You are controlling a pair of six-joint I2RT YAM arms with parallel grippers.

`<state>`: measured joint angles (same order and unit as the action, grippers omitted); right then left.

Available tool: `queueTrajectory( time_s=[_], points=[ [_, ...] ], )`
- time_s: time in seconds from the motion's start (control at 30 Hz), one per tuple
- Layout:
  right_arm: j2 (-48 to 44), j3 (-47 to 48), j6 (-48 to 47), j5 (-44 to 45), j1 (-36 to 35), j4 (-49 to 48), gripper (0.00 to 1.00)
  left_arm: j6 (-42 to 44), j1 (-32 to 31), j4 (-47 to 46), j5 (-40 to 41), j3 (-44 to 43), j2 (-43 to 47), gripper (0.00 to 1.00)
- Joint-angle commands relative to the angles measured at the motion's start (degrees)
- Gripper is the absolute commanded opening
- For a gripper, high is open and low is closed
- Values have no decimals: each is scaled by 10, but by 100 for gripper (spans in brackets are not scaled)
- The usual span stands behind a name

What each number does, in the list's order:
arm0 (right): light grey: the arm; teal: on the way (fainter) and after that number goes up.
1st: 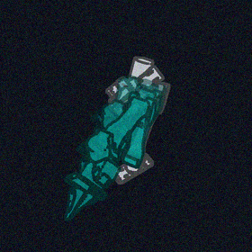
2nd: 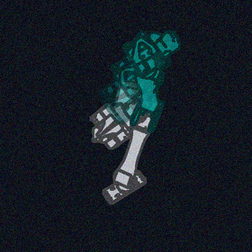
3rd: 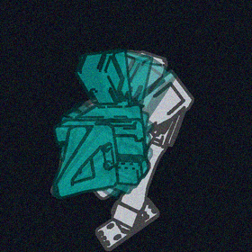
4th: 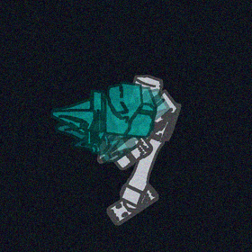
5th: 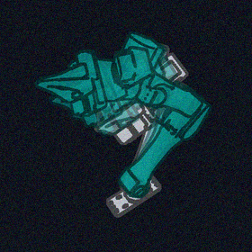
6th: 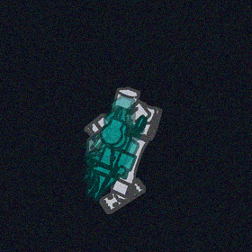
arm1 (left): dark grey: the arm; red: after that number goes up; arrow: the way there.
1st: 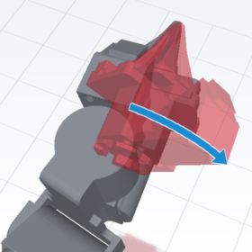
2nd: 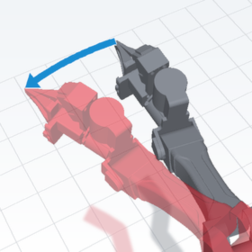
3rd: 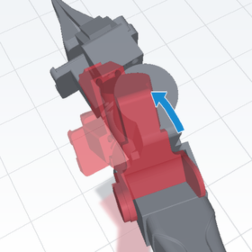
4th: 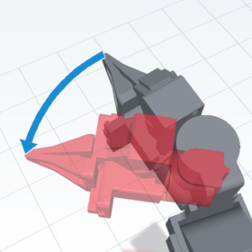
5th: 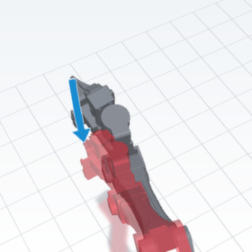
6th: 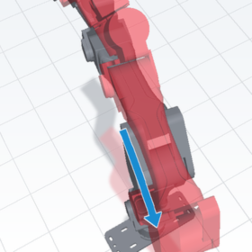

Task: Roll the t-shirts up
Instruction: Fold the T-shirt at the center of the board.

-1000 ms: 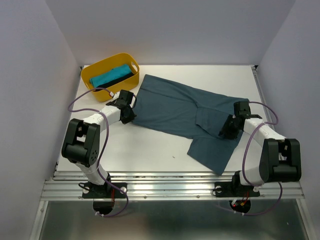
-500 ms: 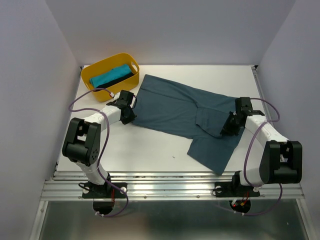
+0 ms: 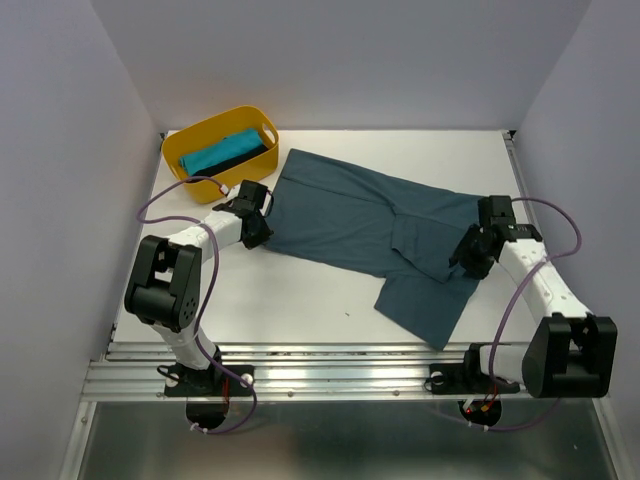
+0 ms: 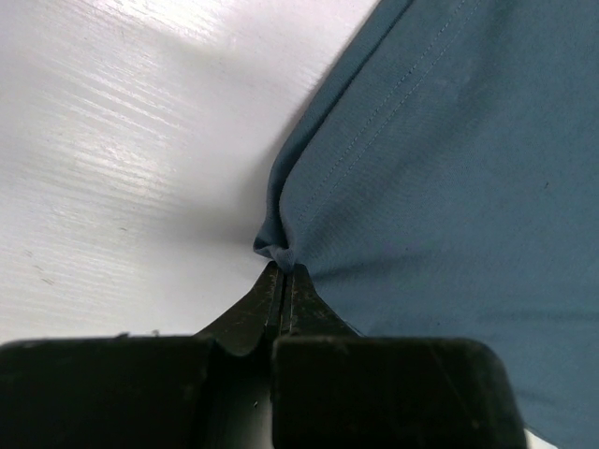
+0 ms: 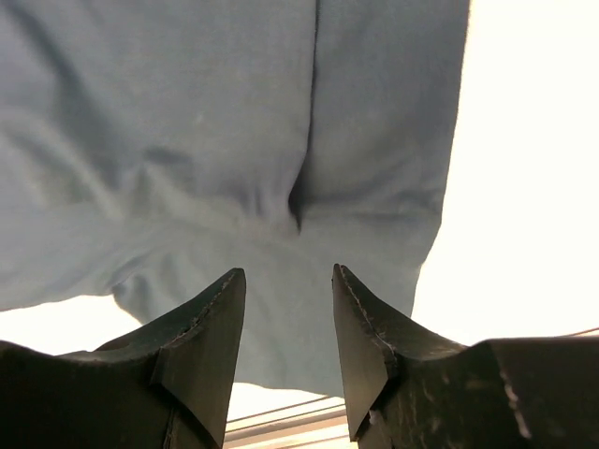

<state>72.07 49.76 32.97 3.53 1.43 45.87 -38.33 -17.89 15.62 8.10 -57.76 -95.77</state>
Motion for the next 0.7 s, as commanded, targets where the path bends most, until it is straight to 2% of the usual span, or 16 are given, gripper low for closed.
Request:
queueTrajectory(
  time_s=[0.0,0.1,0.23,0.33,0.5,0.67],
  points=[
    [-53,2,33,0,1,44,47,6,1,6,3,-1,13,0],
    [-61,25,60,-69,-34,73,47,10,1,14,11,-3,15,0],
    [-105,-9,147,-83,-99,93,48,5,1,9,7,-2,17,0],
    [-134,-68,204,-77,-129,87,48,3,1,10,9,0,20,0],
    [-162,-95,240,-38,-129,121,49,0,1,12,14,-2,25,0],
    [-177,-135,270,-38,-129,97,49,-8,1,6,10,-6,24,0]
  ],
)
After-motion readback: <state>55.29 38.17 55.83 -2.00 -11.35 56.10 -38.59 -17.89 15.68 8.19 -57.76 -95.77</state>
